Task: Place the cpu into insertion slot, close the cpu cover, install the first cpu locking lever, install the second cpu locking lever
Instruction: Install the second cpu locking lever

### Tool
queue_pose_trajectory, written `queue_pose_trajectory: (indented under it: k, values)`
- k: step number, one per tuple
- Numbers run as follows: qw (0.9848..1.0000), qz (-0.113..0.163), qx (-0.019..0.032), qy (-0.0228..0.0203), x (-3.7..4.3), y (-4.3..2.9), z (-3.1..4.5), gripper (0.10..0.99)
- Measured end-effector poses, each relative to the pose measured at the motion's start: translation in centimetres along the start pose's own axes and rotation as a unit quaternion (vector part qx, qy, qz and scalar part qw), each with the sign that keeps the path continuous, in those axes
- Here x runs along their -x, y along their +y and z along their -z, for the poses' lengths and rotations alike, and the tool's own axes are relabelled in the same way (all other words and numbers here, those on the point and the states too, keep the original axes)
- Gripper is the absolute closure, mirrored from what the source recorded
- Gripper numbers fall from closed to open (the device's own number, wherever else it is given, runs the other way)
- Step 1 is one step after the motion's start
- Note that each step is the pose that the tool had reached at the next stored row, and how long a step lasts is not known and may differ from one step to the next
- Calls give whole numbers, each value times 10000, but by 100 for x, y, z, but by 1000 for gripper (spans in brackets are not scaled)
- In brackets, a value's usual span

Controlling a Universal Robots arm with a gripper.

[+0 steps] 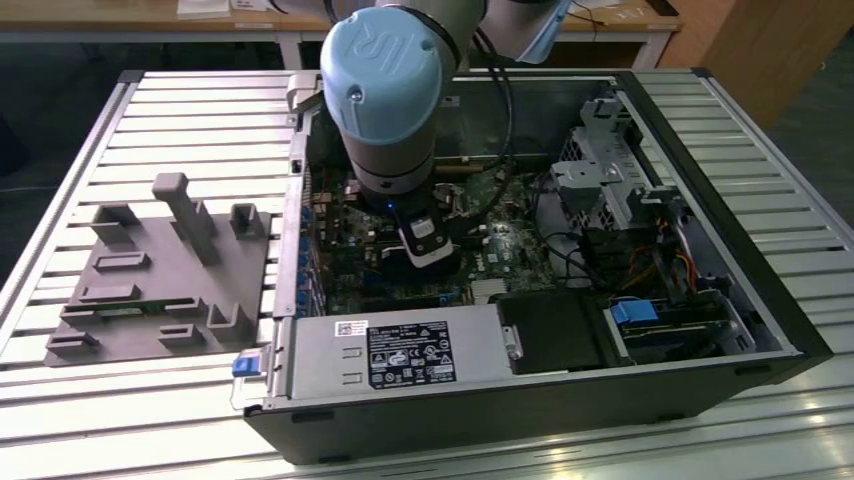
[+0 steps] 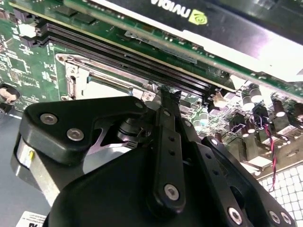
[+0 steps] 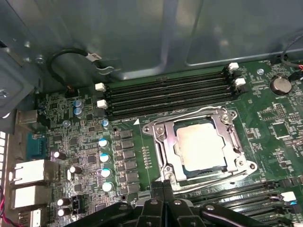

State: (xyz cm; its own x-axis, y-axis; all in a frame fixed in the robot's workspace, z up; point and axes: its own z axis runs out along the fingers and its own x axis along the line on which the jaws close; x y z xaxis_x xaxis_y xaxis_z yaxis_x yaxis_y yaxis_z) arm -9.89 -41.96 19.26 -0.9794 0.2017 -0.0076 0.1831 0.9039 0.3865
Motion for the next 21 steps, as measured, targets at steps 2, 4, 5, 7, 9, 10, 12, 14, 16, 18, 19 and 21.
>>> queue_pose_trajectory:
  k: [2, 4, 5, 7, 9, 10, 12, 14, 16, 18, 19, 21]
  values:
    - [10000, 1, 0, 1, -3, -4, -7, 980]
    - [10000, 0, 0, 1, -6, -6, -11, 980]
    - [10000, 0, 0, 1, -7, -7, -13, 980]
    - [10000, 1, 0, 0, -8, -9, -18, 980]
    - [10000, 0, 0, 0, -10, -10, -22, 980]
    - [10000, 0, 0, 0, -12, -9, -24, 980]
    - [10000, 0, 1, 0, -15, -8, -29, 980]
    - [10000, 0, 1, 0, -17, -4, -33, 980]
    - [10000, 0, 0, 0, -19, 1, -37, 980]
    - [10000, 0, 0, 0, -20, 5, -41, 980]
    - [10000, 0, 1, 0, -21, 7, -43, 980]
    - [10000, 0, 0, 0, -22, 11, -48, 980]
